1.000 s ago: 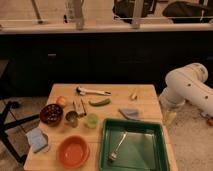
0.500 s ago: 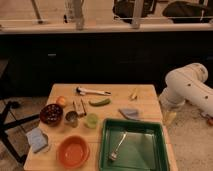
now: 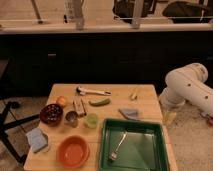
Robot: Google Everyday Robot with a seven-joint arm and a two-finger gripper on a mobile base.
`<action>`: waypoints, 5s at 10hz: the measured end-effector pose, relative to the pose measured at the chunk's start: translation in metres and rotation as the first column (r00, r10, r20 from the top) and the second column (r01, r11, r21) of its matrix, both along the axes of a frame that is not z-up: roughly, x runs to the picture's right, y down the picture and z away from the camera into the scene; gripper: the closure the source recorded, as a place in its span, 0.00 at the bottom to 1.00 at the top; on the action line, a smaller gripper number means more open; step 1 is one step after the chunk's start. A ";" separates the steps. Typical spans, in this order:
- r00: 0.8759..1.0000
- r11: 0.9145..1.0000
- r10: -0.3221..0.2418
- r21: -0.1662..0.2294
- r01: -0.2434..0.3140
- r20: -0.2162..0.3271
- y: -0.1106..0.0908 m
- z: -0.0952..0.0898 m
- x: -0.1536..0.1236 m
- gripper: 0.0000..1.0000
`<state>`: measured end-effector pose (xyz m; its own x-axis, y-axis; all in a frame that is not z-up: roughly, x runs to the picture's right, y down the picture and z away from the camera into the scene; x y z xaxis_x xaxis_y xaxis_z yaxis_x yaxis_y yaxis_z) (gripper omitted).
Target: Wipe tray with towel
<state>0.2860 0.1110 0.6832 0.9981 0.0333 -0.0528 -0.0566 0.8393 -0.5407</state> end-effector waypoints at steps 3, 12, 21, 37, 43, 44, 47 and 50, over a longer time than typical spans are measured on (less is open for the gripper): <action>1.000 1.000 0.000 0.000 0.000 0.000 0.000 0.000 0.000 0.20; 1.000 1.000 0.000 0.000 0.000 0.000 0.000 0.000 0.000 0.20; 1.000 1.000 0.000 0.000 0.000 0.000 0.000 0.000 0.000 0.20; 0.987 0.995 -0.030 0.097 0.014 0.160 -0.025 0.040 -0.035 0.20; 0.977 0.998 -0.015 0.067 0.001 0.210 -0.028 0.096 -0.048 0.20; 0.975 0.998 -0.002 0.067 -0.013 0.223 -0.028 0.105 -0.046 0.20; 0.961 0.997 0.024 0.066 -0.044 0.274 -0.026 0.125 -0.052 0.20; 0.942 0.996 0.067 0.028 -0.081 0.330 -0.018 0.147 -0.059 0.20</action>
